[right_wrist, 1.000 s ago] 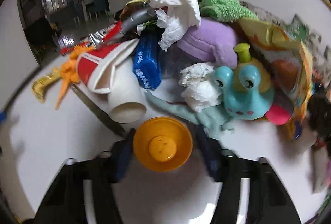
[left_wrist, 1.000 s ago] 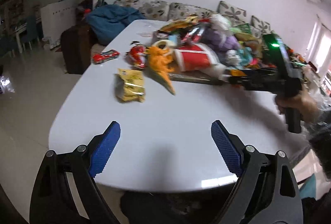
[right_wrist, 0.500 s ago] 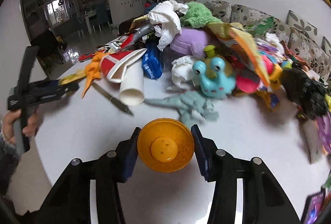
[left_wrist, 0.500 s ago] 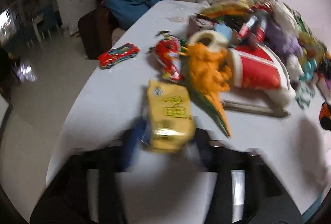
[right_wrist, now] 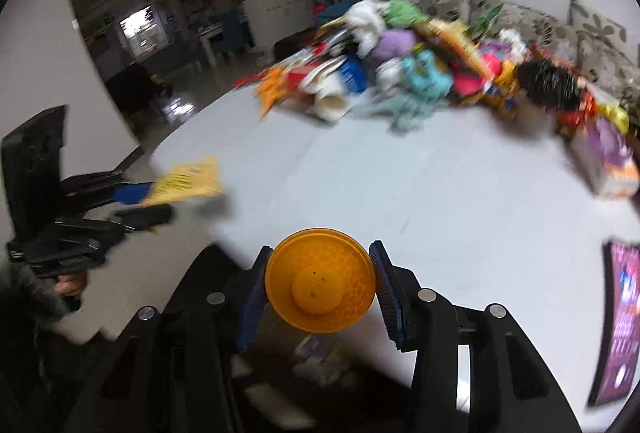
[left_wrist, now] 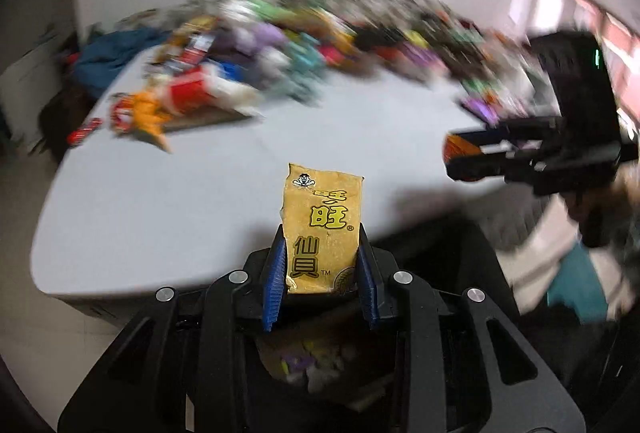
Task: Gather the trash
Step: 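Grasp the orange lid with the right tool while the left tool grasps the yellow snack wrapper, then drop the yellow wrapper and orange lid into the cardboard box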
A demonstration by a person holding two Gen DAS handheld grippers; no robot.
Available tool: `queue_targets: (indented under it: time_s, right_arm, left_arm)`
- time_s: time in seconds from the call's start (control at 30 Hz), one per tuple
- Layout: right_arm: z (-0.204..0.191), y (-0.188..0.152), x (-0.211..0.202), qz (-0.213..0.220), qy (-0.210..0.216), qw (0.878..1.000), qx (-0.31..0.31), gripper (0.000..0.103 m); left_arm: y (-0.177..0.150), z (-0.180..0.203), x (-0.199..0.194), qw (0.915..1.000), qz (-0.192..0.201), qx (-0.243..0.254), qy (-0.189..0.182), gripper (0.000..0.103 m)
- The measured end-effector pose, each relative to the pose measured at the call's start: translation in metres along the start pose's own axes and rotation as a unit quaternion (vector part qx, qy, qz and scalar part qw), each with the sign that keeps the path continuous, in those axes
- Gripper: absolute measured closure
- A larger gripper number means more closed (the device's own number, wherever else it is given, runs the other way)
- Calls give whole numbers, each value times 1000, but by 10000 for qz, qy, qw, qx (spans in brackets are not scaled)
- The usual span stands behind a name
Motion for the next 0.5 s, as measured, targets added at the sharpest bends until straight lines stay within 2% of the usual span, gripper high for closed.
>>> queue_targets:
  time_s: [0.07,0.17,0.2,0.23,0.27,0.33,0.4,0.47,0.5]
  right_arm:
    - [-12,-26,2,-274,139,9995,-36,54]
    - [-23,-73,28,-833,385,9958,16,54]
    - [-23,-82,38,-969,416,9944,59,49]
    - [-21,-94,52,-1130,439,9926,105,44]
    - [-19,-99,60,-1197,414,9919,120,33]
    - [-13,-108,74,-1343,336,9902,183,34]
    - [-14,-96,66,-1183,455,9918,153,36]
    - [-15,-66,49,-739,448,9962,-74,35]
    - [-12,-52,43,-562,374,9976,-131,35]
  left_arm:
    - [-23,21,10,9990,-281,331,-69,70]
    - [-59,32,42,9940,-890,631,-93,49]
    - [-69,32,52,9920,-1051,684,-128,38]
    - [-83,33,66,9890,-1271,734,-190,33]
    - [-93,32,76,9864,-1459,730,-191,33]
    - [-111,27,91,9826,-1745,590,-253,33]
    - [-116,18,93,9817,-1848,383,-242,33]
    - [-109,11,83,9846,-1705,275,-286,33]
    - [-103,8,77,9864,-1598,250,-299,29]
Point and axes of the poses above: each gripper's, at about its wrist camera, not at the fingertips, and x roughly the way its jaws point, z to its right, y to its top, the point moved 8 cm from there along x, roughly the way its jaws point, and after that the axes turned 1 degree about -x, right-handed, at the moved point
